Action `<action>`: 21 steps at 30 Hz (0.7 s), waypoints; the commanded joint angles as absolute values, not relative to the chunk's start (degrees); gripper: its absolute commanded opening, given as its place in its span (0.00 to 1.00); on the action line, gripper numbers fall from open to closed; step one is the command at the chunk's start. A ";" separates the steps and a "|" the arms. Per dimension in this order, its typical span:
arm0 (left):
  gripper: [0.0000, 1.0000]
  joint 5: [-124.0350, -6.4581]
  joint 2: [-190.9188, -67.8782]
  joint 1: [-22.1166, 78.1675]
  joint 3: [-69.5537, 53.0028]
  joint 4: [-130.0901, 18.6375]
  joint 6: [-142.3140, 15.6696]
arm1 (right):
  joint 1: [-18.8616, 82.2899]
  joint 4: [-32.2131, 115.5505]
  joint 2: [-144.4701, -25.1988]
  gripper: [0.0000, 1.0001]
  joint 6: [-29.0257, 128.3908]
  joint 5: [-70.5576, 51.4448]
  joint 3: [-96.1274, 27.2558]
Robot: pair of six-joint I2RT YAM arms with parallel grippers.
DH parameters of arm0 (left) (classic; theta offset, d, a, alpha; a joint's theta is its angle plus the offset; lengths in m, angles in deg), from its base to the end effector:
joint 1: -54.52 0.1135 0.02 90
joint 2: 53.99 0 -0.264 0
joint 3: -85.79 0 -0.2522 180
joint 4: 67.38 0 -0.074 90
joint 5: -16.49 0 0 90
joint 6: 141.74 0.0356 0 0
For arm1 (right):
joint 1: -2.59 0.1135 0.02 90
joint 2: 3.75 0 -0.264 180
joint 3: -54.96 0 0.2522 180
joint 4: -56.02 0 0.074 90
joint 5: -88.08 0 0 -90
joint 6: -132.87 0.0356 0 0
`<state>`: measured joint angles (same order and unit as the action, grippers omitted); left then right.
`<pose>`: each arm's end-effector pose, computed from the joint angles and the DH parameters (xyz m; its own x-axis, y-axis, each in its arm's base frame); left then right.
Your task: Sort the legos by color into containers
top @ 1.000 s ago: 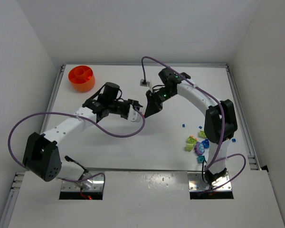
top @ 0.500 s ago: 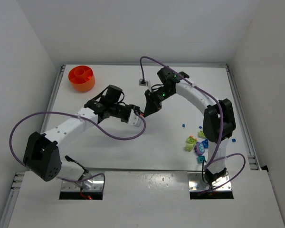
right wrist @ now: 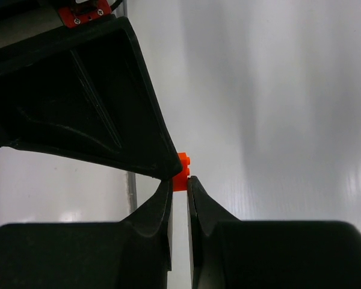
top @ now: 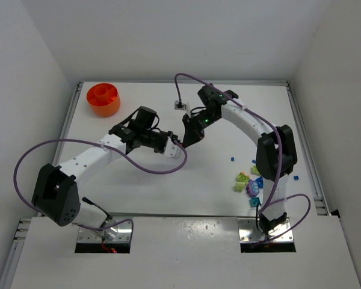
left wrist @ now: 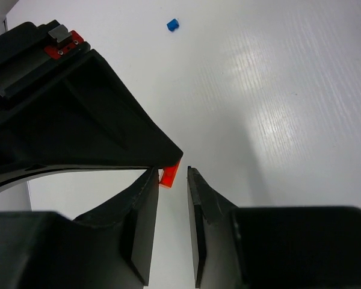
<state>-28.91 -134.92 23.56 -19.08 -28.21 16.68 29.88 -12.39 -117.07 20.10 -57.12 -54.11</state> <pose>0.2440 -0.1756 0.2785 0.5138 0.4639 -0.7217 0.8550 -0.2075 0.4754 0.3457 0.2113 0.2472 -0.5967 -0.5564 -0.5782 -0.7701 0.1948 0.6074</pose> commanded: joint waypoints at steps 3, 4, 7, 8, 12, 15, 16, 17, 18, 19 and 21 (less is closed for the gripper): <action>0.28 -28.77 -135.47 22.36 -19.80 -33.23 15.15 | 31.77 -12.58 -115.81 0.00 17.29 -59.14 -57.77; 0.28 -29.38 -135.47 22.36 -20.58 -34.62 14.27 | 31.77 -12.58 -115.81 0.00 16.77 -59.13 -57.77; 0.21 -31.84 -134.94 21.75 -21.21 -35.95 14.26 | 31.77 -12.58 -115.81 0.00 16.76 -59.13 -57.77; 0.18 -33.50 -134.94 21.74 -21.99 -37.17 13.48 | 32.29 -12.58 -115.81 0.00 16.16 -59.13 -58.29; 0.07 -36.32 -134.94 21.21 -23.93 -40.43 11.28 | 32.29 -13.19 -115.81 0.00 15.62 -59.13 -58.29; 0.04 -36.95 -134.41 21.21 -24.63 -40.44 11.88 | 32.29 -13.19 -115.81 0.00 15.62 -59.13 -58.29; 0.04 -36.95 -134.41 21.21 -25.16 -40.96 11.89 | 32.29 -13.19 -115.81 0.00 15.62 -59.13 -58.29; 0.03 -36.95 -133.89 21.21 -25.16 -41.66 11.89 | 32.29 -13.19 -115.81 0.00 15.62 -58.61 -58.29; 0.03 -36.95 -133.89 21.21 -25.16 -41.67 11.37 | 32.29 -13.19 -115.81 0.00 15.62 -58.60 -58.29; 0.01 -37.47 -133.88 21.21 -25.16 -41.67 11.36 | 32.29 -13.19 -115.81 0.01 15.62 -58.00 -58.29; 0.00 -37.99 -133.88 21.21 -25.16 -42.37 10.23 | 32.29 -13.19 -115.81 0.14 16.41 -56.60 -58.29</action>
<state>-35.66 -134.68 21.75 -24.59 -38.64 11.22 30.55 -13.13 -117.11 16.43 -52.07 -55.29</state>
